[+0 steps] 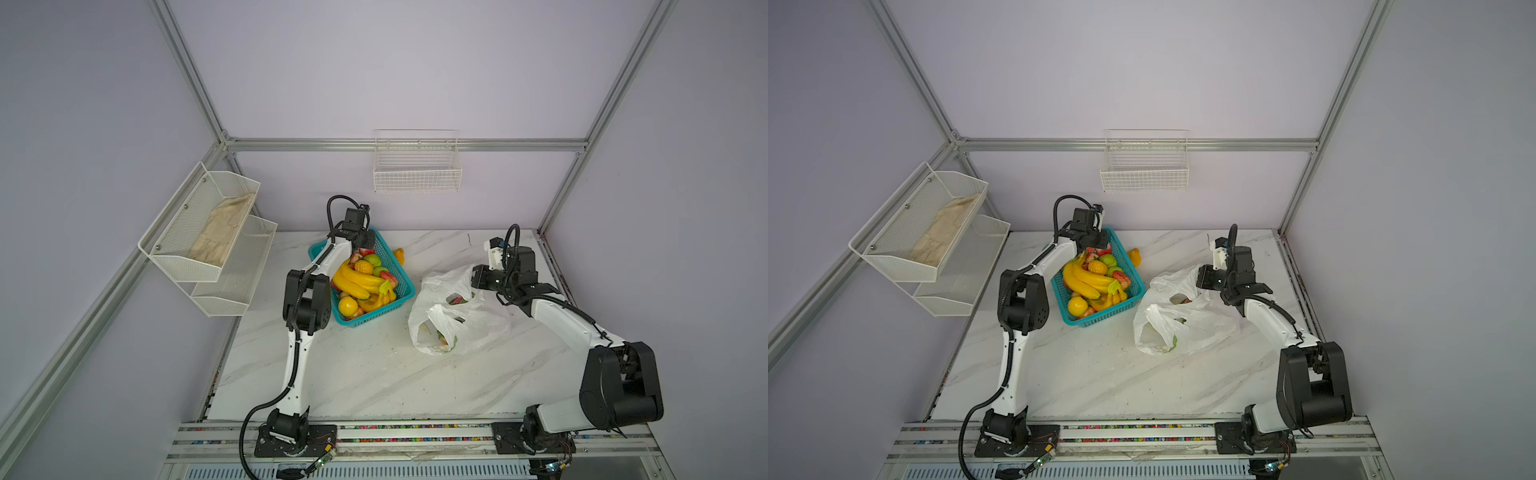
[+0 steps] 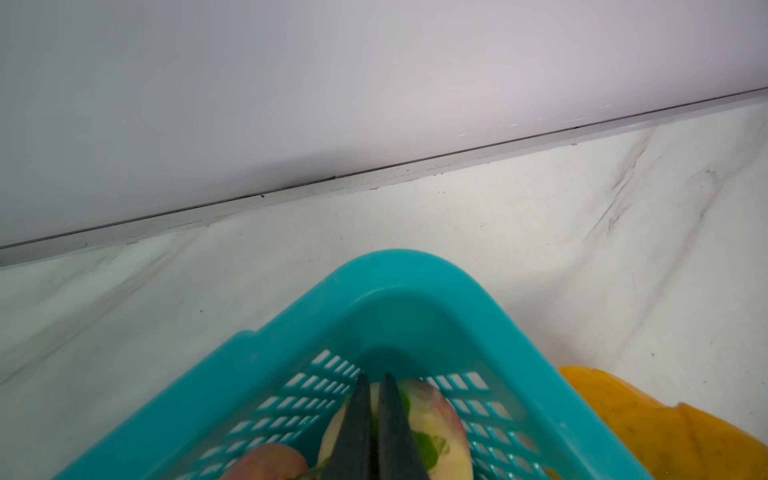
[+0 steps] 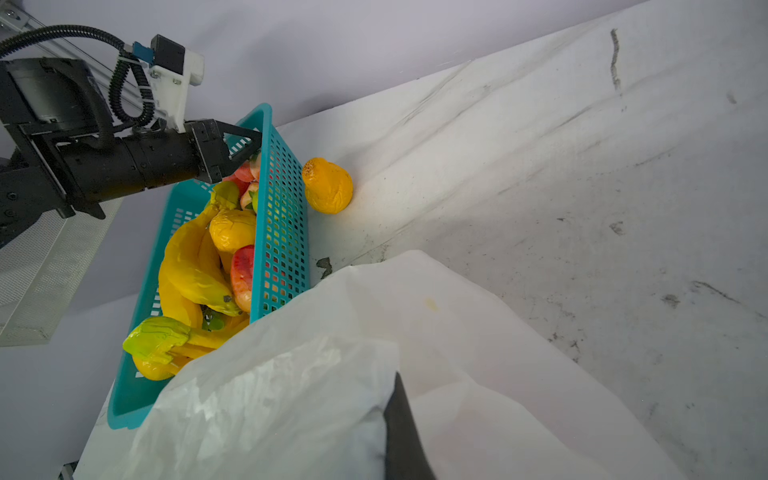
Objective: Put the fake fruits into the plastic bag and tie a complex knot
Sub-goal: 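Close the left gripper on a peach with green leaves in the basket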
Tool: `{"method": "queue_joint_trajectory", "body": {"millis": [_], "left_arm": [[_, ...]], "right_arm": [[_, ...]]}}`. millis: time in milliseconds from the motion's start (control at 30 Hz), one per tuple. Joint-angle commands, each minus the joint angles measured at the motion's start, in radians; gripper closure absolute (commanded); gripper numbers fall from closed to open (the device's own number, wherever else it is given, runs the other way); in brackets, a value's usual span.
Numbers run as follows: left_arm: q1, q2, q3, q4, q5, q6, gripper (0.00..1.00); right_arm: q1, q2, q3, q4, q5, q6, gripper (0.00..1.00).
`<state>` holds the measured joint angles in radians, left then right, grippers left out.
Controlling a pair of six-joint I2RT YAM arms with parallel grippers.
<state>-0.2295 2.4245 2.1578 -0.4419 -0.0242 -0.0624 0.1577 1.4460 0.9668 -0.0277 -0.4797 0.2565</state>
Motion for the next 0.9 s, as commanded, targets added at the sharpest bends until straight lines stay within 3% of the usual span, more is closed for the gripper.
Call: {"method": "queue_joint_trajectory", "body": {"millis": [0,300,467,633,733,867], "left_arm": [[0.005,-0.129,-0.001,0.053,0.024,-0.023,1.00],[0.001,-0.398,-0.311,0.227,0.058,-0.085,1.00],[-0.012,-0.648,-0.614,0.354,0.118,-0.197,1.00],[-0.049,-0.883,-0.880,0.472,0.084,-0.221,1.00],[-0.050,-0.930,-0.949,0.486,0.042,-0.217,1.00],[-0.040,-0.888,-0.946,0.490,0.017,-0.212,1.00]], "right_arm": [[-0.001,-0.007,0.029,-0.018,-0.008,-0.014,1.00],[-0.002,-0.043,0.026,-0.031,0.000,-0.007,1.00],[-0.002,-0.059,0.018,-0.018,0.002,0.017,1.00],[-0.001,-0.054,0.011,0.002,-0.015,0.035,1.00],[-0.002,-0.048,0.003,0.017,-0.031,0.043,1.00],[-0.001,-0.055,-0.005,0.023,-0.036,0.043,1.00]]}}
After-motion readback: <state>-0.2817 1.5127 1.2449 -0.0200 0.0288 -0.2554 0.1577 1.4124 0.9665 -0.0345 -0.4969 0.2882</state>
